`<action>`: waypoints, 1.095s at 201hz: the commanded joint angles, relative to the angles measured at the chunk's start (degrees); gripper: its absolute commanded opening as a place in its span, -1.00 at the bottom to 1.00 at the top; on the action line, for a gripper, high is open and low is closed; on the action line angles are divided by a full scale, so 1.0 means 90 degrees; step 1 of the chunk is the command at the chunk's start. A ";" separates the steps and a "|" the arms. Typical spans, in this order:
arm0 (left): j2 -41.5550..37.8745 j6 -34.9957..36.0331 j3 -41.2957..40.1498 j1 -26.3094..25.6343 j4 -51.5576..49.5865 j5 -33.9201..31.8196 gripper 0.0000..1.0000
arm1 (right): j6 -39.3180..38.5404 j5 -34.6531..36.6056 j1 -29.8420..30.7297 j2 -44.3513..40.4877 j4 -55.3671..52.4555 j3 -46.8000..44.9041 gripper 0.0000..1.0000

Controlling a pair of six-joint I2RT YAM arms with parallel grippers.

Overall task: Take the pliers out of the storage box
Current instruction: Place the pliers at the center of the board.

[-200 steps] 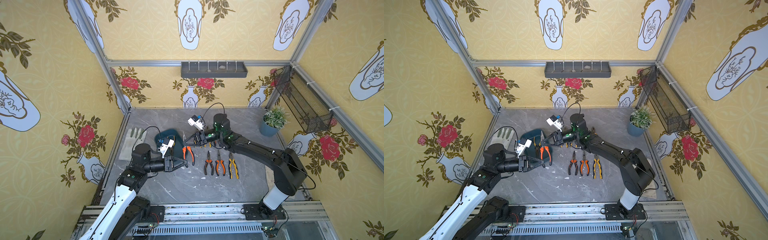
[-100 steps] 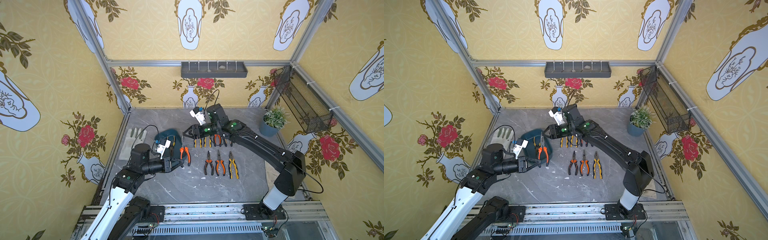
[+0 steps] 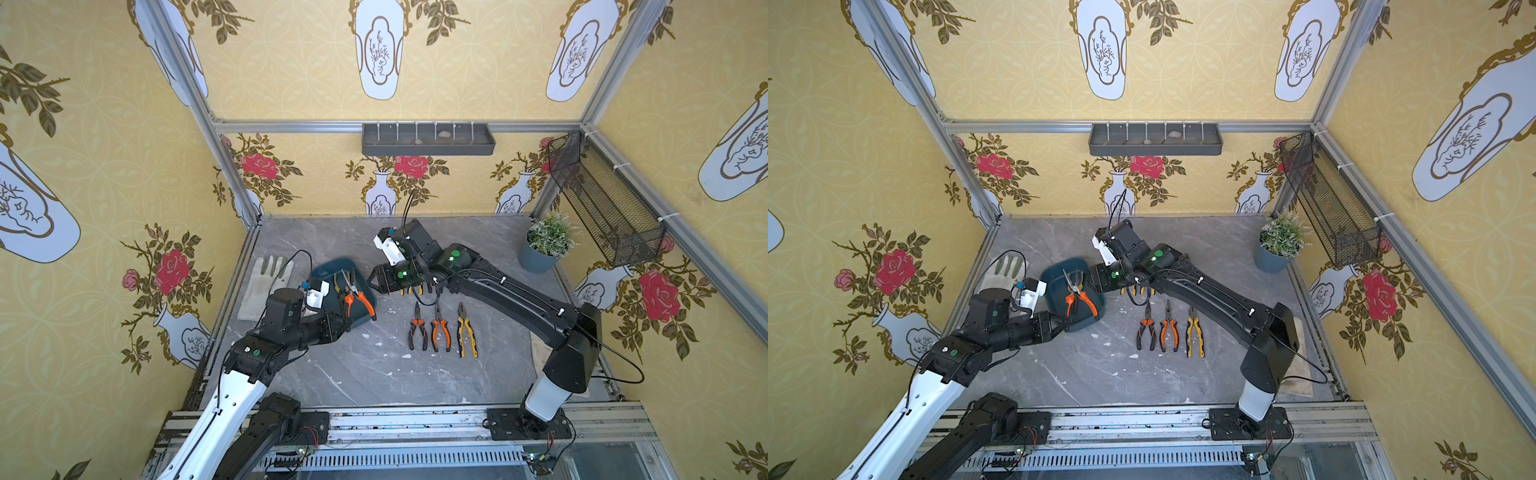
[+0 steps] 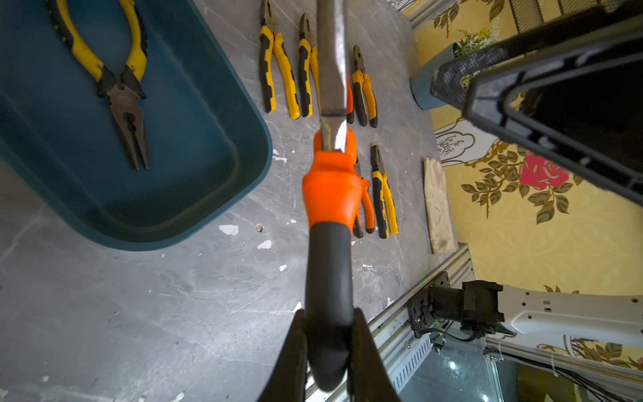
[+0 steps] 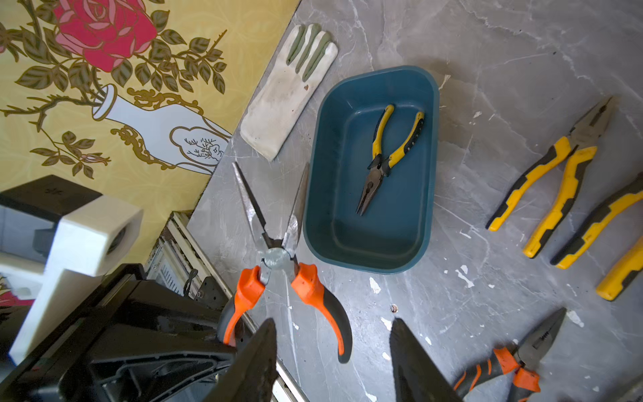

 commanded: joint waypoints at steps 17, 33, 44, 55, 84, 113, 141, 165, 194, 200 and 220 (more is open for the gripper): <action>-0.0026 0.0153 0.0012 -0.0068 0.0099 -0.0247 -1.00 | 0.0204 -0.0095 0.0064 0.0202 0.0412 0.0047 0.17; -0.0034 0.0152 0.0010 -0.0102 0.0102 -0.0242 -1.00 | 0.0214 -0.0215 0.0098 0.0311 0.0599 0.0050 0.21; -0.0045 0.0153 0.0009 -0.0102 0.0105 -0.0231 -1.00 | 0.0135 -0.0194 0.0143 0.0425 0.0660 0.0128 0.25; -0.0054 0.0153 -0.0001 -0.0102 0.0122 -0.0199 -1.00 | 0.0016 -0.0100 0.0216 0.0561 0.0658 0.0255 0.31; -0.0048 0.0142 0.0001 -0.0116 0.0138 -0.0161 -1.00 | -0.0146 -0.0037 0.0320 0.0993 0.0618 0.0684 0.37; -0.0065 0.0139 -0.0010 -0.0114 0.0141 -0.0135 -1.00 | -0.0199 0.0200 0.0345 0.1349 0.0524 0.0995 0.37; -0.0099 0.0141 -0.0006 -0.0131 0.0139 -0.0128 -1.00 | -0.0133 0.0211 0.0335 0.1446 0.0652 0.0985 0.17; -0.0104 0.0142 -0.0031 -0.0135 0.0149 -0.0128 -1.00 | -0.0020 0.0223 0.0338 0.1360 0.0875 0.0842 -0.47; -0.0104 0.0135 -0.0031 -0.0141 0.0157 -0.0142 -1.00 | 0.0152 0.0191 0.0334 0.1271 0.0968 0.0802 -1.00; -0.0103 0.0143 -0.0035 -0.0141 0.0152 -0.0137 -1.00 | 0.0189 0.0172 0.0335 0.1261 0.0969 0.0805 -1.00; -0.0085 0.0137 -0.0036 -0.0141 0.0184 -0.0077 -1.00 | 0.0291 0.0118 0.0336 0.1222 0.0995 0.0805 -1.00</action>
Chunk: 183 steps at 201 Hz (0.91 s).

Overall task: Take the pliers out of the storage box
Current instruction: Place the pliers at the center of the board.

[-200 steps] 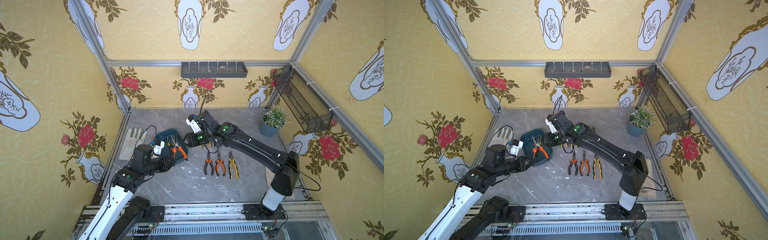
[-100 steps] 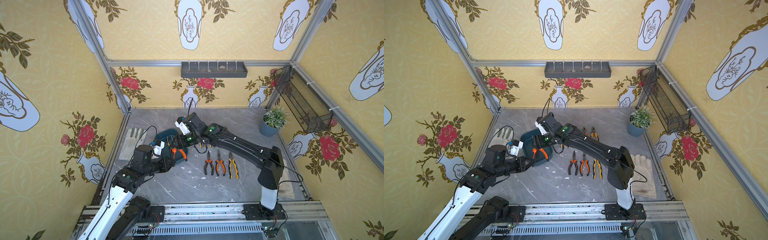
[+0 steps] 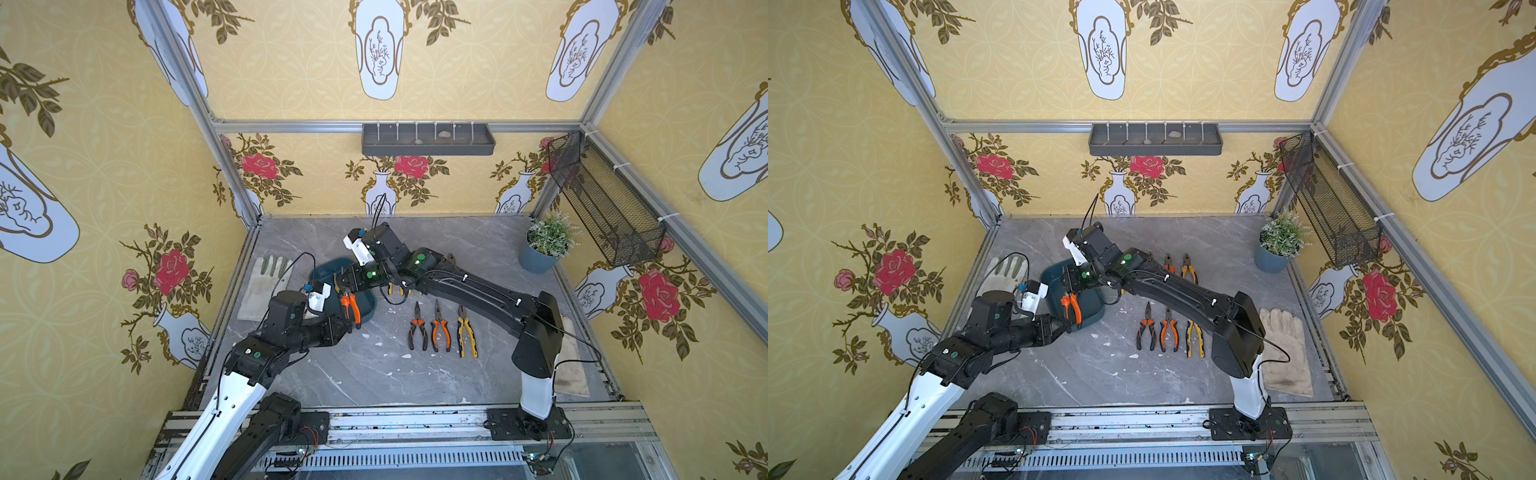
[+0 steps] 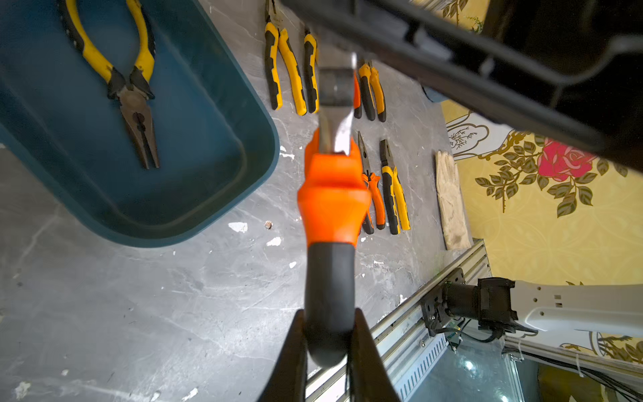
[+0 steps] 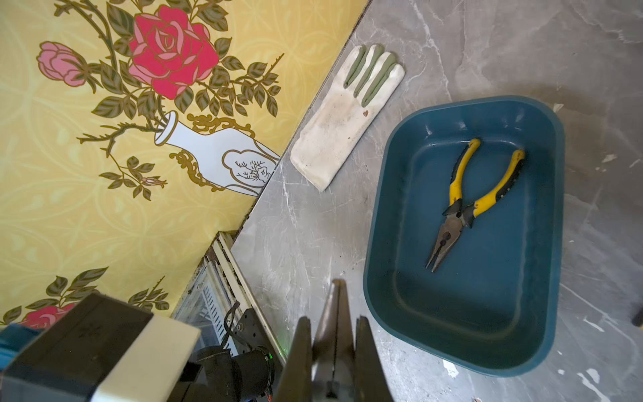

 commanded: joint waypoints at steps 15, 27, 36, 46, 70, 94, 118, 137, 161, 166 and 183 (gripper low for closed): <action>0.0008 0.0039 0.0001 0.0005 0.0296 0.0193 -1.00 | -0.0148 0.0423 -0.0049 -0.0077 -0.0189 -0.0040 -1.00; 0.0005 0.0006 -0.0009 0.0007 0.0359 0.0290 -0.53 | -0.0147 0.0517 -0.0058 -0.0107 -0.0205 -0.0058 -1.00; -0.0042 -0.0052 -0.0041 0.0005 0.0414 0.0320 0.24 | -0.0167 0.0613 -0.0073 -0.0129 -0.0246 -0.0077 -1.00; -0.0155 -0.0082 -0.0071 0.0005 0.0478 0.0338 0.57 | -0.0211 0.0715 -0.0114 -0.0157 -0.0289 -0.0123 -1.00; -0.0480 -0.0199 -0.0128 0.0005 0.0592 0.0371 0.98 | -0.0264 0.0852 -0.0293 -0.0294 -0.0327 -0.0343 -1.00; -0.0657 -0.0225 -0.0111 0.0005 0.0564 0.0316 0.98 | -0.0480 0.1048 -0.0644 -0.0532 -0.0584 -0.0480 -1.00; -0.0647 -0.0220 -0.0148 0.0005 0.0584 0.0369 0.98 | -0.1009 0.1537 -0.1414 -0.0944 -0.1416 -0.0439 -1.00; -0.0534 -0.0279 -0.0227 0.0005 0.0807 0.0531 0.98 | -0.1625 0.2280 -0.2213 -0.1145 -0.2360 -0.0312 -1.00; -0.0277 -0.0353 -0.0249 0.0005 0.1134 0.0710 0.98 | -0.2226 0.2731 -0.3462 -0.1134 -0.3062 -0.0457 -1.00; -0.0185 -0.0352 -0.0235 0.0005 0.1151 0.0714 0.98 | -0.2303 0.2719 -0.3733 -0.1094 -0.3127 -0.0512 -1.00; 0.0180 -0.0314 -0.0074 0.0015 0.1168 0.0641 0.98 | -0.2516 0.2354 -0.4565 -0.1032 -0.2969 -0.0828 -1.00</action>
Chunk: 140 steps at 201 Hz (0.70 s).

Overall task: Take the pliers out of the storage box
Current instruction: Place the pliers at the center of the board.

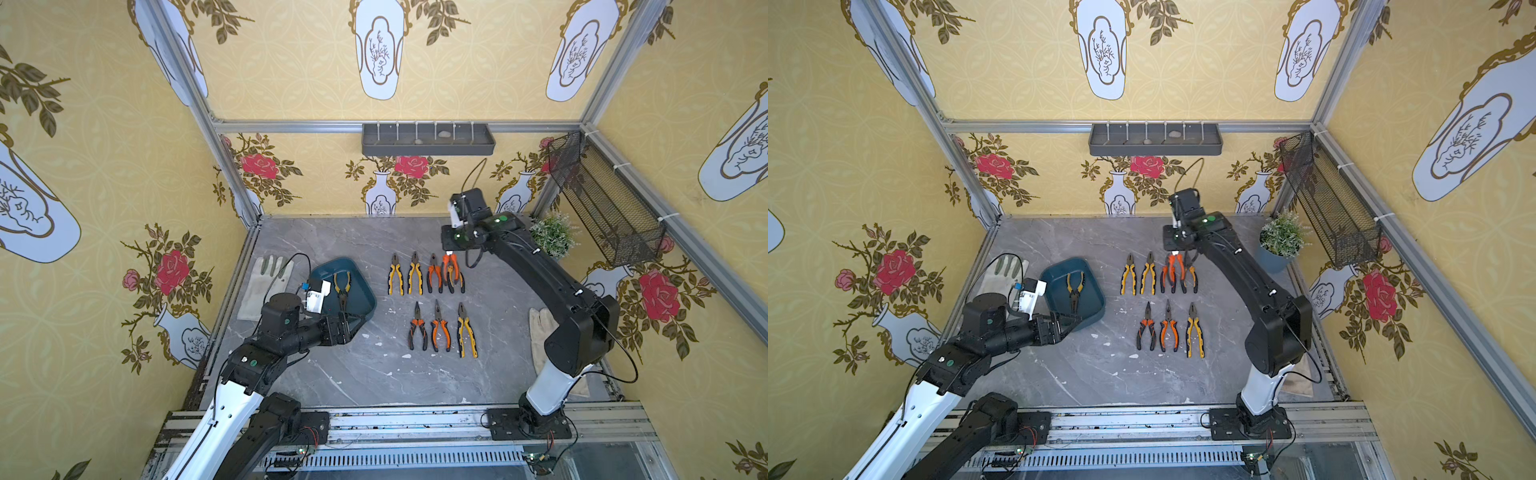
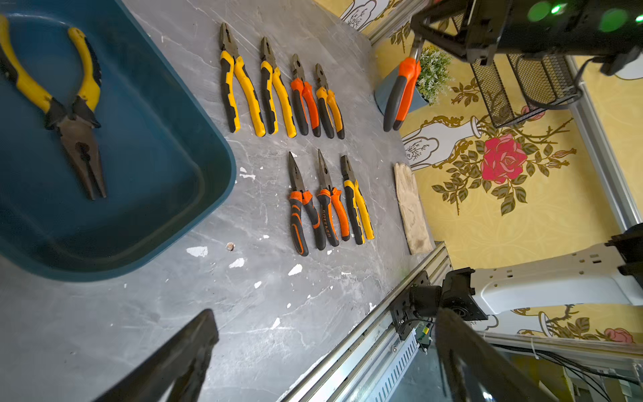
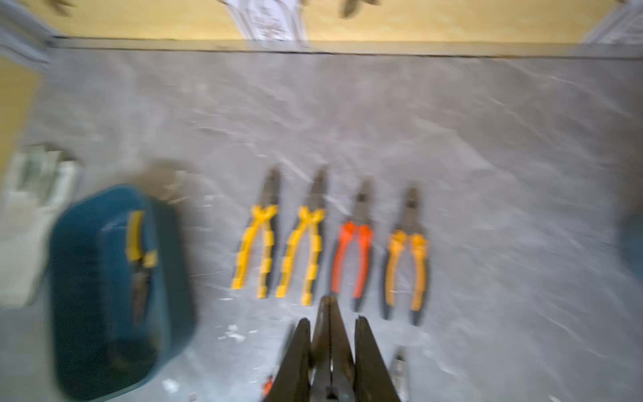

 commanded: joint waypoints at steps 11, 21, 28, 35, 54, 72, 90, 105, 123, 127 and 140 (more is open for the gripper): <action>0.0573 0.0029 0.0221 0.0004 0.0399 0.0115 0.98 | -0.0746 0.0002 -0.1082 0.0173 -0.0360 -0.0408 -1.00; 0.0751 0.0037 0.0279 0.0010 0.0492 0.0190 0.98 | -0.0833 0.0113 -0.1246 0.0370 -0.0315 -0.0410 -1.00; 0.0868 0.0050 0.0307 0.0010 0.0557 0.0251 0.98 | -0.0898 0.0167 -0.1339 0.0549 -0.0309 -0.0345 -1.00; 0.0979 0.0071 0.0335 0.0018 0.0609 0.0293 0.98 | -0.0966 0.0144 -0.1416 0.0787 -0.0313 -0.0243 -1.00; 0.1249 0.0131 0.0407 0.0014 0.0750 0.0405 0.98 | -0.1175 0.0183 -0.1447 0.1380 -0.0322 0.0046 -1.00; 0.1476 0.0164 0.0441 0.0009 0.0866 0.0533 0.98 | -0.1380 0.0348 -0.1455 0.1888 -0.0272 0.0246 -1.00; 0.1605 0.0178 0.0431 0.0011 0.1019 0.0679 0.98 | -0.1559 0.0453 -0.1482 0.2283 -0.0129 0.0443 -1.00; 0.1681 0.0217 0.0429 0.0014 0.1088 0.0764 0.98 | -0.1619 0.0309 -0.1520 0.2565 -0.0072 0.0670 -1.00; 0.1798 0.0252 0.0440 0.0016 0.1106 0.0774 0.98 | -0.1620 0.0180 -0.1537 0.2880 -0.0069 0.0961 -1.00; 0.1828 0.0260 0.0435 0.0019 0.1118 0.0780 0.98 | -0.1615 0.0132 -0.1545 0.2938 -0.0070 0.1016 -1.00; 0.1941 0.0272 0.0425 0.0009 0.1158 0.0804 0.98 | -0.1554 0.0002 -0.1560 0.3086 -0.0004 0.1141 -1.00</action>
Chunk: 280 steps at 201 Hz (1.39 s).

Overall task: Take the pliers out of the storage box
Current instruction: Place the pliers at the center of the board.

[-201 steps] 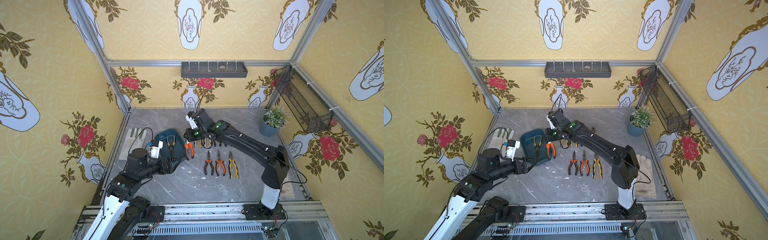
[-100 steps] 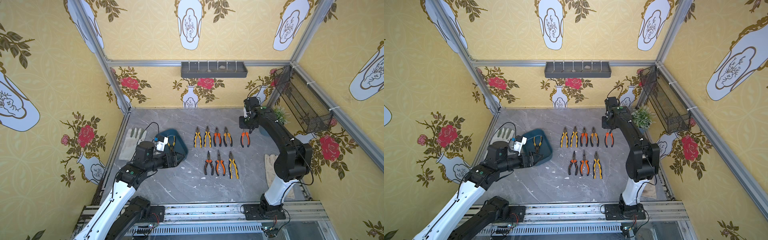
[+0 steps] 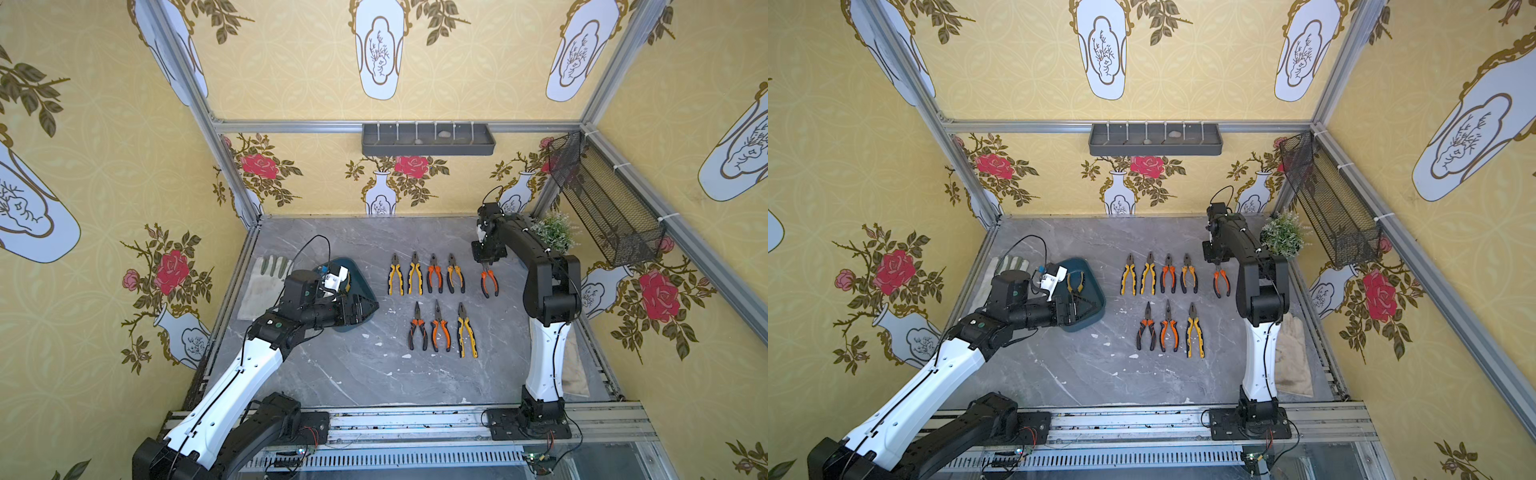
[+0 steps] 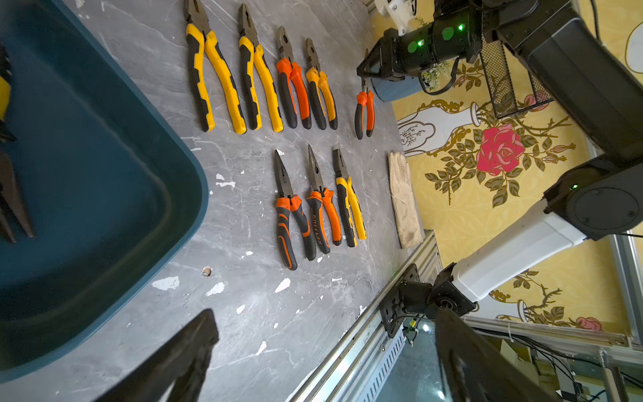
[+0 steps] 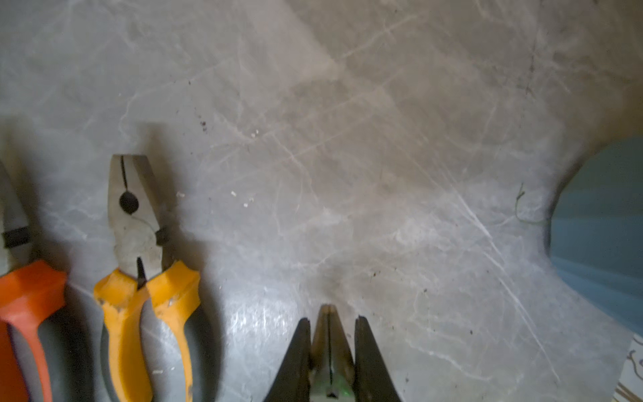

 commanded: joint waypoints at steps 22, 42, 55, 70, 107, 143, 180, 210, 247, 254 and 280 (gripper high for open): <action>0.0305 0.0110 0.0003 -0.0005 0.0379 0.0259 0.98 | 0.0121 -0.0646 -0.0107 0.0429 0.0326 0.0432 -1.00; 0.0365 0.0078 0.0008 -0.0001 0.0443 0.0270 0.98 | 0.0107 -0.0760 -0.0127 0.0781 0.0247 0.0870 -1.00; 0.0384 0.0078 0.0012 0.0006 0.0450 0.0256 0.98 | 0.0079 -0.0844 -0.0128 0.1035 0.0152 0.1213 -1.00; 0.0403 0.0089 0.0009 0.0006 0.0455 0.0232 0.98 | 0.0078 -0.0929 -0.0127 0.1272 0.0013 0.1676 -1.00; 0.0540 0.0088 0.0021 -0.0001 0.0502 0.0237 0.98 | 0.0161 -0.1108 -0.0117 0.1533 -0.0038 0.1966 -1.00; 0.0617 0.0070 0.0044 -0.0004 0.0542 0.0265 0.98 | 0.0161 -0.1118 -0.0114 0.1470 0.0065 0.1555 -1.00; 0.0639 0.0044 -0.0012 0.0005 0.0606 0.0297 0.98 | 0.0333 -0.1232 -0.0106 0.1111 0.0556 0.0527 -1.00; 0.0629 -0.0008 -0.0018 0.0004 0.0628 0.0322 0.98 | 0.0443 -0.1279 -0.0102 0.1126 0.0633 0.0408 -1.00; 0.0543 -0.0018 -0.0037 0.0009 0.0557 0.0307 0.98 | 0.0581 -0.1286 -0.0102 0.1251 0.0637 0.0554 -0.86; 0.0532 -0.0019 -0.0046 0.0004 0.0541 0.0305 0.98 | 0.0581 -0.1294 -0.0098 0.1272 0.0636 0.0569 -0.82; 0.0519 -0.0026 -0.0057 0.0010 0.0527 0.0291 0.98 | 0.0586 -0.1260 -0.0097 0.1284 0.0641 0.0555 -0.63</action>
